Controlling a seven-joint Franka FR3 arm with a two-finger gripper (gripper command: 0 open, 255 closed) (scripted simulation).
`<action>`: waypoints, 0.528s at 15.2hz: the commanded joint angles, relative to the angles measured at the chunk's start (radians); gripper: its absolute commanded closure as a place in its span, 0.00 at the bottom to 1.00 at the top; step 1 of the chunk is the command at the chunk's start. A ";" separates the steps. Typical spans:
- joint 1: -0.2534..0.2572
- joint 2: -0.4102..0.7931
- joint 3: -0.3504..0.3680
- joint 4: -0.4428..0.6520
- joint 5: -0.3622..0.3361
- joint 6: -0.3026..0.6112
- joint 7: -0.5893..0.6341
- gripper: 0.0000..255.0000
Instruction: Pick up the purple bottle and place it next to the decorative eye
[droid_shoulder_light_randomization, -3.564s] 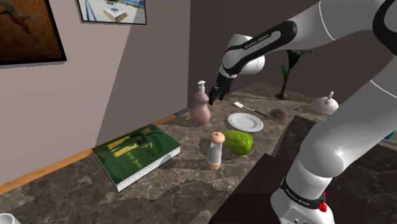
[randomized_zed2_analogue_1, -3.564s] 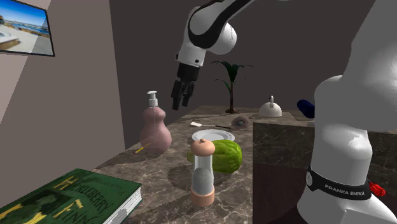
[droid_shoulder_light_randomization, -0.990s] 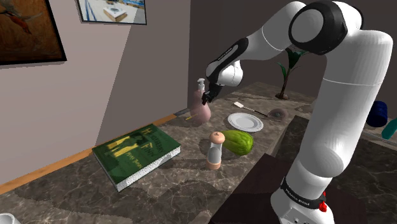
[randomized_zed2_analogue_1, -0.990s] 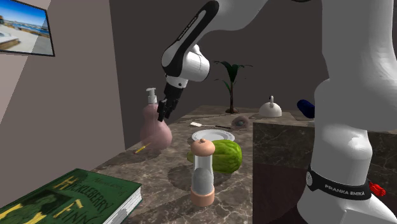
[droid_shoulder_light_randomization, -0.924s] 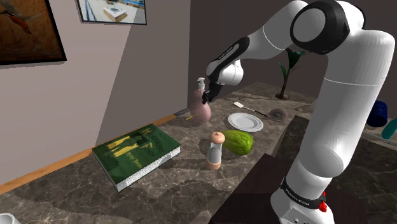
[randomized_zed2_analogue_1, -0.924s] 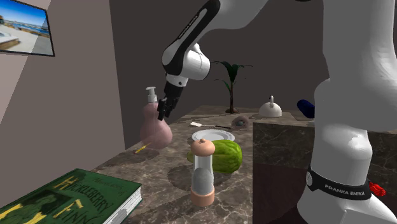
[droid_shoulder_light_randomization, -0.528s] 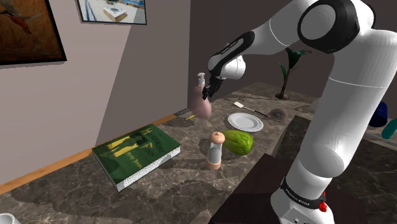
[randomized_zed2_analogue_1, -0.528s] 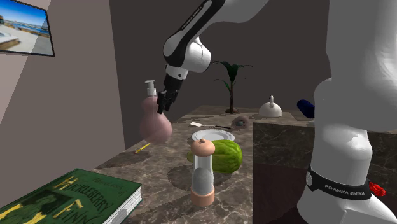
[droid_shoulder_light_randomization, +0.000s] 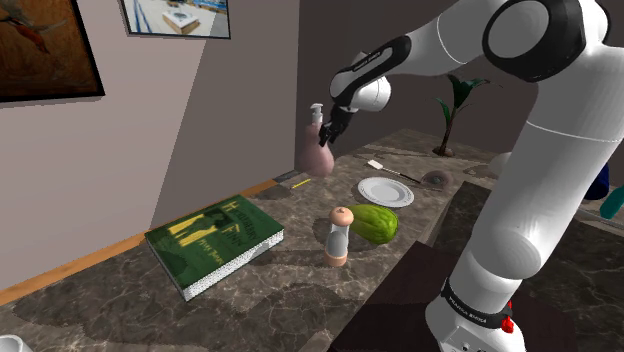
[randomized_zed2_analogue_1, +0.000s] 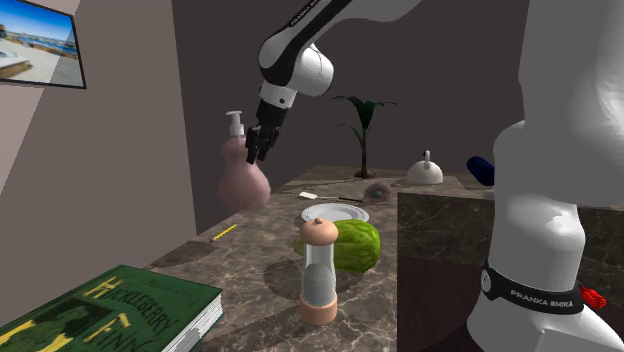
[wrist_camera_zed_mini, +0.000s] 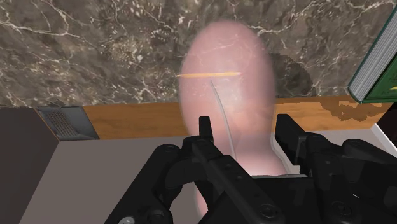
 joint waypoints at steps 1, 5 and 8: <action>0.000 -0.017 -0.001 0.013 -0.016 -0.026 0.015 1.00; -0.001 -0.041 -0.001 0.041 -0.040 -0.076 0.037 1.00; -0.002 -0.056 -0.001 0.065 -0.054 -0.114 0.051 1.00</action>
